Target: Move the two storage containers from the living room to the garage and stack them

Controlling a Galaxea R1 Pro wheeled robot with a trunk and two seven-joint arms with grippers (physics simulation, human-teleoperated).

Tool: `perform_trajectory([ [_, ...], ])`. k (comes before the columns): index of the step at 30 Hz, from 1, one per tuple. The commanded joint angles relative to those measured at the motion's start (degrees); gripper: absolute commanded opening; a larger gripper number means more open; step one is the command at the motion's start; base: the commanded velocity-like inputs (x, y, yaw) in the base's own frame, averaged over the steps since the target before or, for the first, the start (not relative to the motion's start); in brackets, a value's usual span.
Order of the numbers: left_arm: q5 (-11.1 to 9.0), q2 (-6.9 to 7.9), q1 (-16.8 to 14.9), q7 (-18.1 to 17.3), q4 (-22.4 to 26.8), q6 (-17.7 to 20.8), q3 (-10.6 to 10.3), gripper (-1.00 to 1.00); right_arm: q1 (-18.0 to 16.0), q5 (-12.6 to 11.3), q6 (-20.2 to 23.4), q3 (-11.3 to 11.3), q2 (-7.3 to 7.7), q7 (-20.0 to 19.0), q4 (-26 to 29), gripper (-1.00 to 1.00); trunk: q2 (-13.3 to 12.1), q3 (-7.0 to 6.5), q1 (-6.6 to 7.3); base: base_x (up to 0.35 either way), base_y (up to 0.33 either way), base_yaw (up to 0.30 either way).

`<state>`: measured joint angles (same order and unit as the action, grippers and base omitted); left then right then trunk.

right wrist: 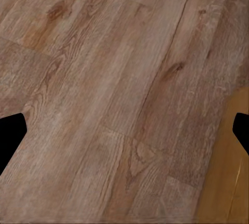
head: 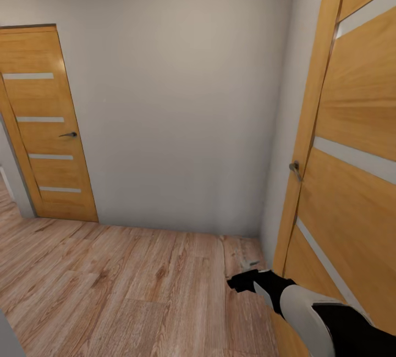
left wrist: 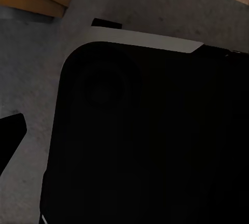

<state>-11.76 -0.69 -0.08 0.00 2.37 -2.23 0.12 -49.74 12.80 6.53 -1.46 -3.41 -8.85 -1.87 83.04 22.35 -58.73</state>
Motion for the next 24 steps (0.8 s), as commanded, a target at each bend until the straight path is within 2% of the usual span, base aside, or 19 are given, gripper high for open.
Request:
perform_trajectory([
  [1, -0.36, -0.01, -0.01, 0.00, 0.00, -0.14, -0.03, 1.00, 1.92, 0.45, 0.02, -0.21, 0.65, -0.08, -0.02, 1.00, 0.04, 0.05, 0.00, 0.000, 0.000, 0.000],
  [2, -0.36, -0.01, -0.03, 0.00, 0.00, -0.14, -0.03, 1.00, 2.97, 0.45, -0.07, -0.21, 0.94, -0.07, -0.02, 1.00, 0.04, 0.05, 0.00, 0.000, 0.000, 0.000],
  [3, -0.36, -0.01, -0.02, -0.01, 0.00, -0.14, -0.03, 1.00, 6.51, 0.46, -0.34, -0.21, 1.52, -0.05, 0.00, 1.00, 0.04, 0.05, 0.00, 0.000, 0.000, 0.000],
  [6, -0.36, -0.01, -0.01, -0.05, 0.00, -0.14, 0.01, 1.00, 11.44, 0.44, -0.68, -0.21, 2.55, 0.01, 0.01, 1.00, 0.04, 0.05, 0.00, 0.000, 0.000, 0.000],
  [9, -0.36, -0.01, -0.01, -0.07, 0.00, -0.14, 0.00, 1.00, 14.89, 0.41, -1.09, -0.21, 3.37, 0.04, 0.02, 1.00, 0.04, 0.05, 0.00, 0.000, 0.000, 0.000],
  [16, -0.36, -0.01, -0.01, -0.06, 0.00, -0.14, 0.05, 1.00, 24.28, 0.39, -5.03, -0.28, 5.80, 0.06, -0.05, 1.00, 0.04, 0.05, 0.00, 0.000, 0.000, 0.000],
  [24, -0.36, -0.03, -0.01, 0.00, -0.02, -0.14, 0.06, 1.00, 36.09, 0.34, -13.50, -0.33, 7.00, 0.39, -0.06, 1.00, 0.04, 0.05, 0.00, 0.000, 0.000, 0.000],
])
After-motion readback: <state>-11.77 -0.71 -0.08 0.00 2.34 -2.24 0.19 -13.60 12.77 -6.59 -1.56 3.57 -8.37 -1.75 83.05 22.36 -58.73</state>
